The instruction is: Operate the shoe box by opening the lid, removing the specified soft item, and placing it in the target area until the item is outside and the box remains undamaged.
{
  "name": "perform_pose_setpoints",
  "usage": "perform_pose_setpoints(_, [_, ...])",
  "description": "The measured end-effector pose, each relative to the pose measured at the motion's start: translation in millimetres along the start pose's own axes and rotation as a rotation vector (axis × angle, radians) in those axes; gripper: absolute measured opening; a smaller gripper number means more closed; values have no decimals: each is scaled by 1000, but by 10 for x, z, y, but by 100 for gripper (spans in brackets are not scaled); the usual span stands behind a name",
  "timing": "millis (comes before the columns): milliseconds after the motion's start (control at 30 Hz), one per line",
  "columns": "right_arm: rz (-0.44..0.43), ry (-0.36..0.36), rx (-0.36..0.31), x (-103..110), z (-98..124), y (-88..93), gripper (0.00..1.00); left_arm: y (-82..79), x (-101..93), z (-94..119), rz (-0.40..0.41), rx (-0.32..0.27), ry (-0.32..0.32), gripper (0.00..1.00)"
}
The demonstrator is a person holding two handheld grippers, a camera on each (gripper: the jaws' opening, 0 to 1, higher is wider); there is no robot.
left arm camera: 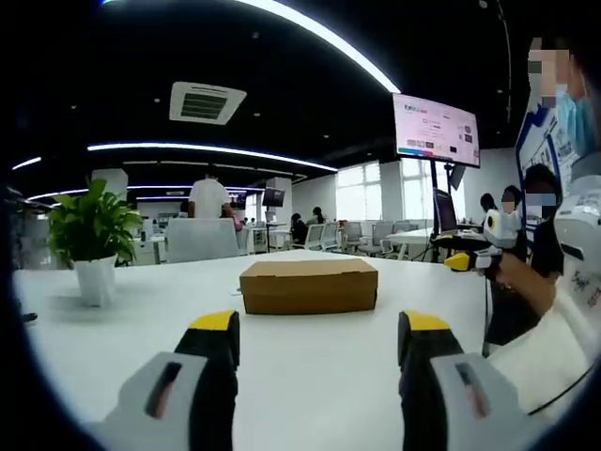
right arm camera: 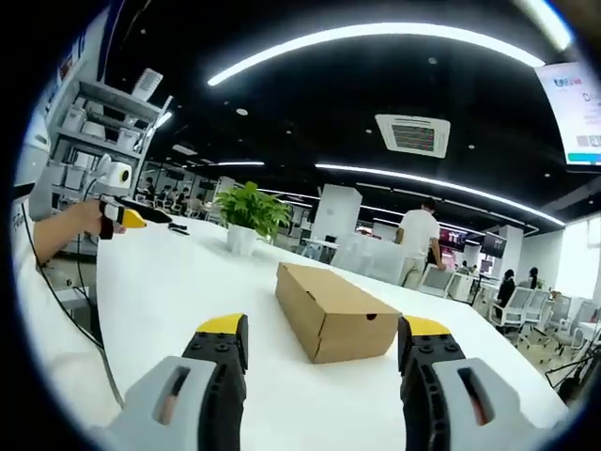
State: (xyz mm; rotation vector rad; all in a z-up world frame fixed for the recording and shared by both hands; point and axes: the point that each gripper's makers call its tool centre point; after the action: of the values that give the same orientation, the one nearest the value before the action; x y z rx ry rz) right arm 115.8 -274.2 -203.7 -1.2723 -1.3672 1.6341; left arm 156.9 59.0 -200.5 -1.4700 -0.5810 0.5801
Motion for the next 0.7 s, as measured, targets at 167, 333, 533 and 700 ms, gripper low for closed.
perform_pose_setpoints(167, [-20,2,-1,2,-15,9,68,7,-49,-39,-2,-1,25,68])
perform_pose_setpoints(333, [-57,-1,-15,5,-36,13,69,-55,-113,-128,-24,-21,110,68])
perform_pose_setpoints(533, [-59,-8,-6,27,-40,30,69,-51,-172,-365,-41,21,152,68])
perform_pose_setpoints(700, [-69,12,-17,-45,-40,-18,71,-77,-115,-440,-17,20,121,68])
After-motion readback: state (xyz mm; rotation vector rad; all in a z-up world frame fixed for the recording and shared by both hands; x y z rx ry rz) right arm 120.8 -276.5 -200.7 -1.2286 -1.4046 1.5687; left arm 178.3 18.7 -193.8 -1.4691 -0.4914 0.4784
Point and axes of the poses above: the point that each gripper's makers call its tool centre point, and the gripper's own axes: z roughly backward along the fingers, x roughly to its left, y roughly out of its underside
